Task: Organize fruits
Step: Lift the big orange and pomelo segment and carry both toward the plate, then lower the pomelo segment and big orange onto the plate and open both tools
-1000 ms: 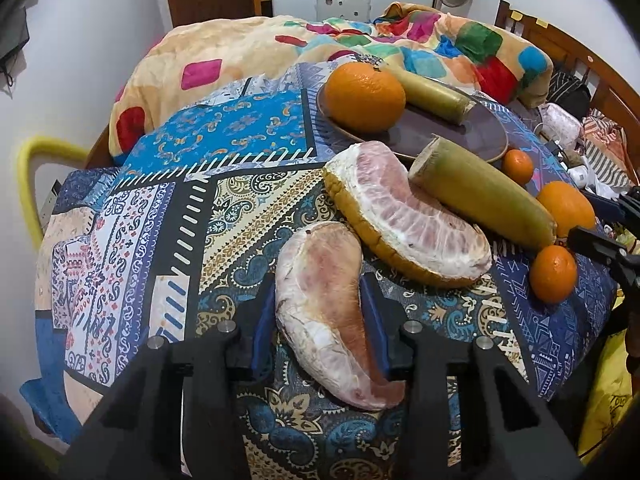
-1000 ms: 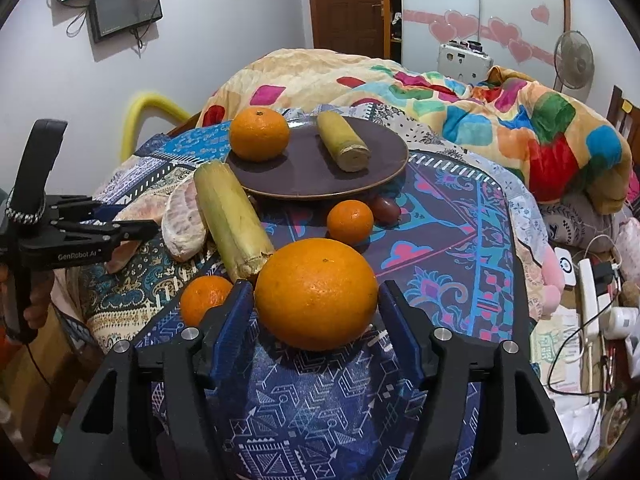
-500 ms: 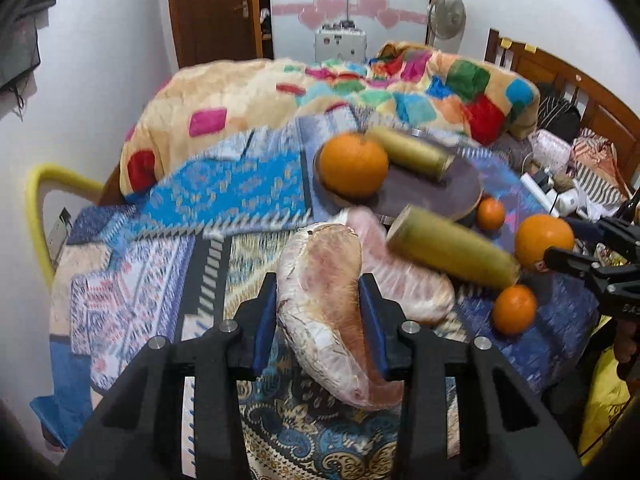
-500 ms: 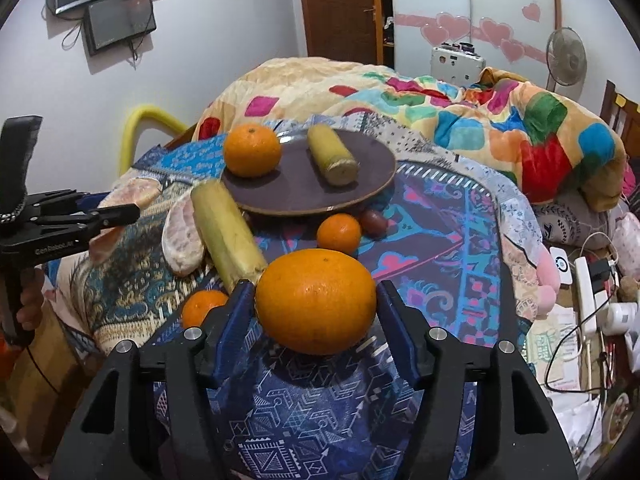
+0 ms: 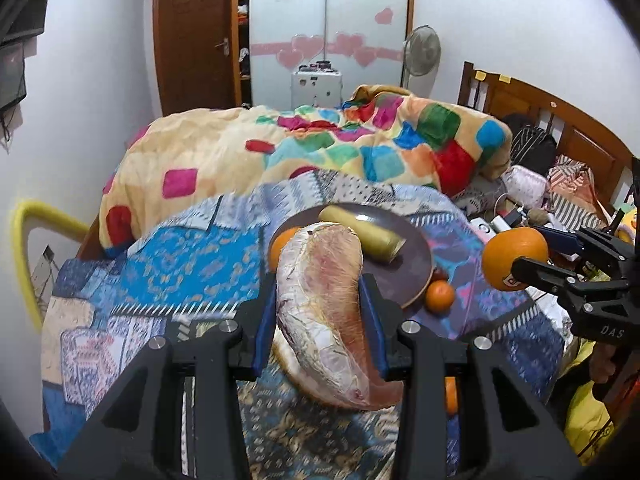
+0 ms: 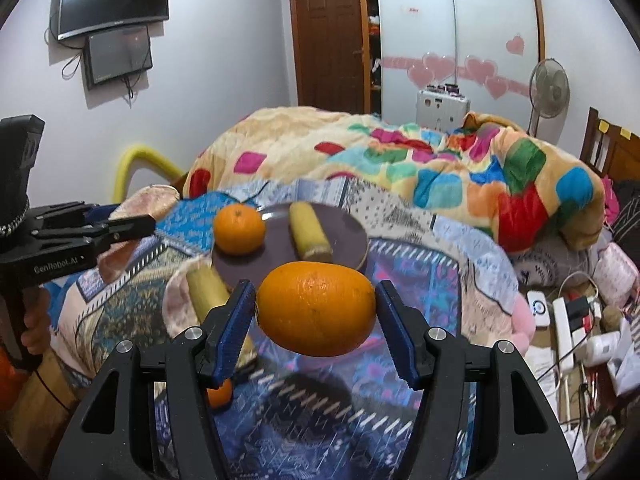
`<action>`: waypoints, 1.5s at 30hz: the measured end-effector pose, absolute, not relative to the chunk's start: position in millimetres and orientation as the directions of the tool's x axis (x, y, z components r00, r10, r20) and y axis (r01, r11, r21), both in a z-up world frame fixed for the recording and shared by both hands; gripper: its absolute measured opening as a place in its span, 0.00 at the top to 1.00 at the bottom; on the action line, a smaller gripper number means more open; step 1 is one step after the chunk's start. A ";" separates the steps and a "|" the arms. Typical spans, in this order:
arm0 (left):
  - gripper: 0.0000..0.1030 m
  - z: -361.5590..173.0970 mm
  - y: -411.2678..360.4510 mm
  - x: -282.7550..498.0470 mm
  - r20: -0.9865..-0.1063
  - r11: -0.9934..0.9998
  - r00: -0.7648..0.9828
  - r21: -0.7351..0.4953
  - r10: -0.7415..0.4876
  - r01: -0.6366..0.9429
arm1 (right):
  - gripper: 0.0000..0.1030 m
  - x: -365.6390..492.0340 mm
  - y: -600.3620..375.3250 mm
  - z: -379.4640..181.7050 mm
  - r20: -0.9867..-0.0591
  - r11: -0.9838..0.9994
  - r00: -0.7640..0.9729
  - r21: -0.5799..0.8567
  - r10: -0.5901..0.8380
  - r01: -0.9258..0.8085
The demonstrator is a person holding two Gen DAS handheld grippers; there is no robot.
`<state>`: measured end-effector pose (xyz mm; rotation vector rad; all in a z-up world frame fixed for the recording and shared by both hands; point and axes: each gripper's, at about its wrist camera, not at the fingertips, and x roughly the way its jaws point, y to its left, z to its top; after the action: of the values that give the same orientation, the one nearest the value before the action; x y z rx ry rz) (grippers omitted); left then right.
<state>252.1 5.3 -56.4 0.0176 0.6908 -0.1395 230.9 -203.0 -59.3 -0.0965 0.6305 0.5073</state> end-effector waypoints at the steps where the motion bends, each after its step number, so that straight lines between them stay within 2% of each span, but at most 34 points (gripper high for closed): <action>1: 0.62 -55.4 2.5 256.4 -0.634 0.990 0.763 -0.030 -0.126 0.138 | 0.43 233.7 -202.8 -57.0 -0.580 0.875 0.695 0.066 0.425 -0.480; 13: 0.62 -55.9 -17.7 306.8 -0.626 0.984 0.762 -0.055 -0.164 0.167 | 0.44 270.8 -199.7 -50.2 -0.556 0.889 0.728 0.046 0.401 -0.455; 25: 0.62 -86.7 -21.9 359.7 -0.685 0.981 0.705 -0.088 -0.184 0.170 | 0.44 316.7 -179.8 -78.9 -0.617 0.898 0.700 0.027 0.361 -0.439; 31: 0.62 -100.8 -19.0 383.1 -0.714 0.986 0.682 -0.075 -0.155 0.146 | 0.44 339.2 -170.8 -88.4 -0.643 0.904 0.690 0.008 0.332 -0.428; 41: 0.61 -107.3 -17.4 399.8 -0.740 0.987 0.655 -0.074 -0.150 0.143 | 0.45 361.8 -150.1 -98.2 -0.662 0.900 0.686 -0.042 0.301 -0.435; 45: 0.61 -103.7 -14.2 397.2 -0.724 0.988 0.673 -0.075 -0.149 0.138 | 0.45 363.2 -147.3 -102.0 -0.684 0.887 0.649 -0.004 0.334 -0.461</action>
<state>397.2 -14.2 -103.7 -0.0144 0.8162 -0.1615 363.2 -147.3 -102.0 -0.1844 0.7369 0.4544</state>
